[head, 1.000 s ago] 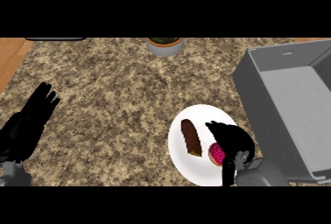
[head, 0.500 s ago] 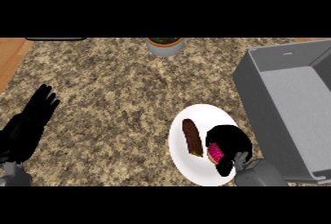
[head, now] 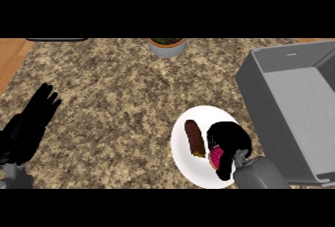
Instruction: Pick the cupcake from the plate and place it in the cardboard box
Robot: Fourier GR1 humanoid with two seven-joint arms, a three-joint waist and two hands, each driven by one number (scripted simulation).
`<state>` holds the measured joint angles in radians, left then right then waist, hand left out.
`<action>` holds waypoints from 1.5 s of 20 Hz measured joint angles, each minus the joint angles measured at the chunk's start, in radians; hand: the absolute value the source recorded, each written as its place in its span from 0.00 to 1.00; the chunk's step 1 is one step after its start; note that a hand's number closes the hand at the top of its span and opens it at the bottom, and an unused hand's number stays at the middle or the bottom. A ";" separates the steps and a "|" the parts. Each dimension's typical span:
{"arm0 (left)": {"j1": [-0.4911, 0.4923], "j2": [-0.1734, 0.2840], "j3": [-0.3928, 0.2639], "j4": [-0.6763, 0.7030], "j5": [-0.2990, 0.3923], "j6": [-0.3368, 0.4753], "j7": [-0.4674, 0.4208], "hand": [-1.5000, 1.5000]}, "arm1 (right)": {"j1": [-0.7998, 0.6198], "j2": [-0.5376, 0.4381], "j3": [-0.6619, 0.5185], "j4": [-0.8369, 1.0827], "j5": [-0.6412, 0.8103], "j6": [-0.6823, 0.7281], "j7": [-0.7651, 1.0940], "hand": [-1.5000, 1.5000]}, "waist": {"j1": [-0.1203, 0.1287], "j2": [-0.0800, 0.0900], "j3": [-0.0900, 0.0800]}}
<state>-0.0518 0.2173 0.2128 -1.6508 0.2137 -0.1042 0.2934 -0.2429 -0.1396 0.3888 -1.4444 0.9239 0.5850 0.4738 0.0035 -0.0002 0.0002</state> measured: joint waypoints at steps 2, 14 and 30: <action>0.002 -0.006 -0.008 -0.005 -0.001 -0.002 0.004 0.50 | -0.055 0.026 -0.061 0.058 0.006 -0.041 0.037 1.00 | 0.005 0.002 0.000; 0.010 -0.001 -0.010 -0.035 0.010 -0.017 0.018 0.50 | -0.441 0.066 -0.322 0.415 0.146 -0.406 0.260 1.00 | 0.025 0.007 0.000; 0.008 -0.003 0.009 0.007 0.000 -0.016 -0.007 0.50 | -0.724 0.021 -0.321 0.222 0.357 -0.434 0.502 1.00 | -0.003 -0.003 -0.001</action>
<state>-0.0436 0.2140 0.2221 -1.6433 0.2132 -0.1202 0.2867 -0.9665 -0.1191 0.0681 -1.2227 1.2811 0.1509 0.9760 0.0007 -0.0027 -0.0005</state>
